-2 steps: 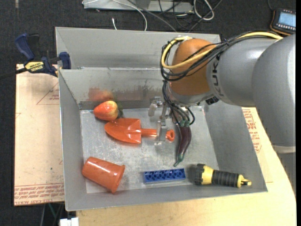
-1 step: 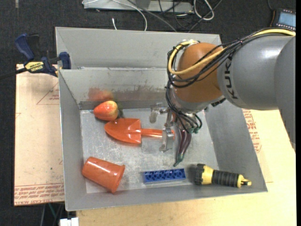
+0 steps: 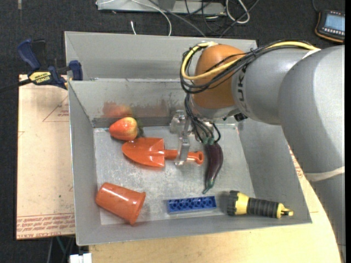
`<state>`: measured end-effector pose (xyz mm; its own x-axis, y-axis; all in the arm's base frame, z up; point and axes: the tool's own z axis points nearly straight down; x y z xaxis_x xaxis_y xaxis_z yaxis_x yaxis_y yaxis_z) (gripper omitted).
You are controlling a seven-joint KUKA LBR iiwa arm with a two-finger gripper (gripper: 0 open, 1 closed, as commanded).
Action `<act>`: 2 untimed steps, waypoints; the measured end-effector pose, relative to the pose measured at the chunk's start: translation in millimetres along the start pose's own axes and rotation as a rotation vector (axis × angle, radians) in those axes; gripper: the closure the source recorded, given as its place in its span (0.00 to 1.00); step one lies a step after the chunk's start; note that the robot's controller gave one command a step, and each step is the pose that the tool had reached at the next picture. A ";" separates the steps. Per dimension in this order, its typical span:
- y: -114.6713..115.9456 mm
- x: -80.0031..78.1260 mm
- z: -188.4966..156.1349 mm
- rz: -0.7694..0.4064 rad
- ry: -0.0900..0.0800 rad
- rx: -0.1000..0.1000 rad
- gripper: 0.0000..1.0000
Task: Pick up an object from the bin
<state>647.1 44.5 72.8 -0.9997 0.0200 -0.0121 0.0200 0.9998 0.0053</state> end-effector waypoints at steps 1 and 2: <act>31.0 69.0 -15.8 -0.456 -0.005 -0.002 0.00; 24.1 37.9 -5.2 -0.021 -0.004 -0.002 0.00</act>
Offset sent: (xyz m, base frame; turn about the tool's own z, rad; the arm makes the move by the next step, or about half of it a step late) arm -0.0108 0.0191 -0.0028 0.2332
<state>609.6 69.3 77.6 -0.9999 -0.0006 -0.0162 -0.0008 1.0000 0.0067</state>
